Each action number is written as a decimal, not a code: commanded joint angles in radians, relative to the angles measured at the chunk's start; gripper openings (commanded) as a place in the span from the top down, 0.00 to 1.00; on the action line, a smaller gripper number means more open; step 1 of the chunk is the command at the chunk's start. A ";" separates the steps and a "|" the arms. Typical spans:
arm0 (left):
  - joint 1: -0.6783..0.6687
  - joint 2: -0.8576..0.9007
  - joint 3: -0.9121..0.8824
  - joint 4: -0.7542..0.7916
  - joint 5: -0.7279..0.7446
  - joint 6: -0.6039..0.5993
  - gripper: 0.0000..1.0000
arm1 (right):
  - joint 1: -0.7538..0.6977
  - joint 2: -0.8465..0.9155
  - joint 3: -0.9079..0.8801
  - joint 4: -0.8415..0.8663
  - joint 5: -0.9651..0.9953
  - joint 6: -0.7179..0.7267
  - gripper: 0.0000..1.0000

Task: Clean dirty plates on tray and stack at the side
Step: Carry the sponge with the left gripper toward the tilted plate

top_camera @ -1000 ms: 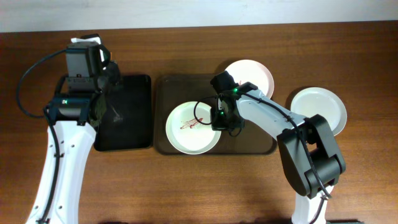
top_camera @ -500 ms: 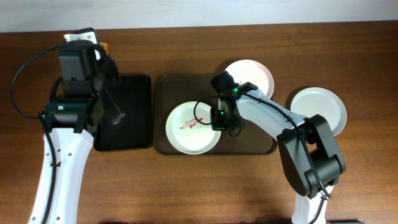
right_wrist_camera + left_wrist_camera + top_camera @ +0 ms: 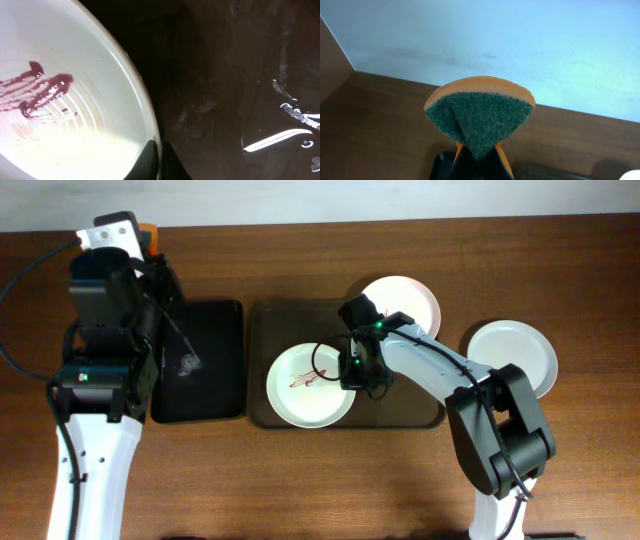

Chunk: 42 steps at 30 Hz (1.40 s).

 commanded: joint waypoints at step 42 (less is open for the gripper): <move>0.008 0.070 -0.001 -0.079 -0.013 0.016 1.00 | 0.006 0.000 -0.009 -0.011 0.019 -0.006 0.96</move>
